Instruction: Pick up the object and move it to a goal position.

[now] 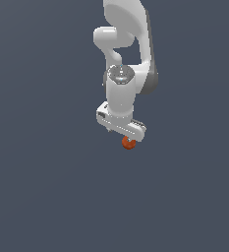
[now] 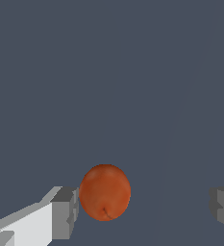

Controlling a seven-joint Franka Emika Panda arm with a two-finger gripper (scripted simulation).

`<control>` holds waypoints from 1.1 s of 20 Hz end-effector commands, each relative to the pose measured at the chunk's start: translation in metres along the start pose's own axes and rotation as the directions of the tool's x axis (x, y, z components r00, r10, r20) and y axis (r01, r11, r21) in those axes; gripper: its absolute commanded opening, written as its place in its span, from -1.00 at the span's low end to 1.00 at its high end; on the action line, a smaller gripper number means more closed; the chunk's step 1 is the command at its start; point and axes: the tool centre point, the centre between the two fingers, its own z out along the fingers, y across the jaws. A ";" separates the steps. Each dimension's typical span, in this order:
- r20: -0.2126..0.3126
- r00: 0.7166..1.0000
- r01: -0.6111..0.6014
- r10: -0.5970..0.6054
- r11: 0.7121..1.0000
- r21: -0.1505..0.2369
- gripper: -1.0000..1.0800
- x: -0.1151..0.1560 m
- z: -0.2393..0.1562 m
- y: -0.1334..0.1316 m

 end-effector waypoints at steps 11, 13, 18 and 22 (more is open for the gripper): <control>-0.003 0.955 -0.298 0.298 0.955 -0.003 0.92 -0.018 0.018 -0.013; -0.003 0.939 -0.344 0.344 0.939 -0.003 0.92 -0.021 0.021 -0.015; -0.006 0.891 -0.454 0.454 0.891 -0.004 0.92 -0.028 0.028 -0.019; -0.009 0.843 -0.538 0.538 0.843 -0.004 0.92 -0.034 0.034 -0.022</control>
